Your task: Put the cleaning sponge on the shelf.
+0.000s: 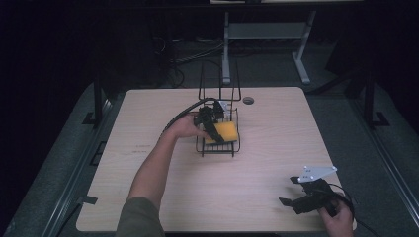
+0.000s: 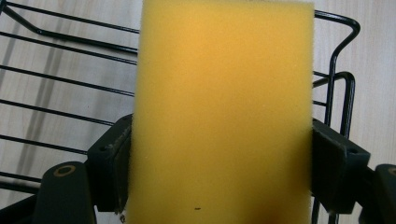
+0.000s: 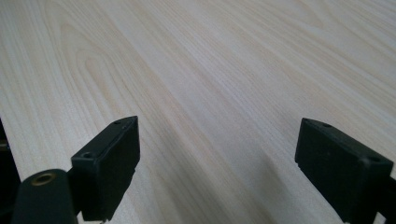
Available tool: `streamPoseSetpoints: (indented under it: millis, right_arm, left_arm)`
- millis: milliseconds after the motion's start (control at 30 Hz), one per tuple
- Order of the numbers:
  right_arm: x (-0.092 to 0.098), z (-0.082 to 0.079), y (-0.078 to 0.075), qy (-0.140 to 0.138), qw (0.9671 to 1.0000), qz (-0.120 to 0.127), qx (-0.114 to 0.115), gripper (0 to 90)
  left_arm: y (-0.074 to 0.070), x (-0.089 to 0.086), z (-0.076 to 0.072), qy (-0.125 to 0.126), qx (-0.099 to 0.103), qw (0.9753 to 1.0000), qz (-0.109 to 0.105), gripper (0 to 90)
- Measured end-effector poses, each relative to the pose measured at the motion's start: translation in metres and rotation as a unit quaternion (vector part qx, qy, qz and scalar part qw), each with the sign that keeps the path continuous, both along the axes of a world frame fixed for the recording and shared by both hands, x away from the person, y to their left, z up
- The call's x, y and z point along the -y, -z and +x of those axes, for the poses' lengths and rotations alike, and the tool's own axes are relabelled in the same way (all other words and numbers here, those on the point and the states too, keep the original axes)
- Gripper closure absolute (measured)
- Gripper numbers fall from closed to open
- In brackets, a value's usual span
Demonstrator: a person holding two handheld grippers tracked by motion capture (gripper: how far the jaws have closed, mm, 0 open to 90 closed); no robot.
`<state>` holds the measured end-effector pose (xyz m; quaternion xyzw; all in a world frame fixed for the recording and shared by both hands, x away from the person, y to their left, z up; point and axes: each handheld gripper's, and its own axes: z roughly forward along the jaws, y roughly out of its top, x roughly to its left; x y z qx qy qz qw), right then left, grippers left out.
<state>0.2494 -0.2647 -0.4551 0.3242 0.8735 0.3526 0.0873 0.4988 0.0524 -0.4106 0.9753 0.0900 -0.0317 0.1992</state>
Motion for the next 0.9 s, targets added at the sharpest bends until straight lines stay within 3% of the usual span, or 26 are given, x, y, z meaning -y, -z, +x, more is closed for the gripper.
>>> streamPoseSetpoints:
  millis: [400, 900]
  right_arm:
    - [-0.002, 0.0, 0.0, -0.002, 1.0, -0.002, -0.001, 13.7]
    - [-0.004, 0.0, 0.0, -0.005, 0.9999, -0.006, -0.006, 13.7]
  left_arm:
    - [-0.009, -0.006, -0.001, -0.011, 0.009, 0.9999, -0.01, 18.3]
    - [-0.02, -0.012, -0.002, -0.006, 0.025, 0.9996, -0.011, 18.6]
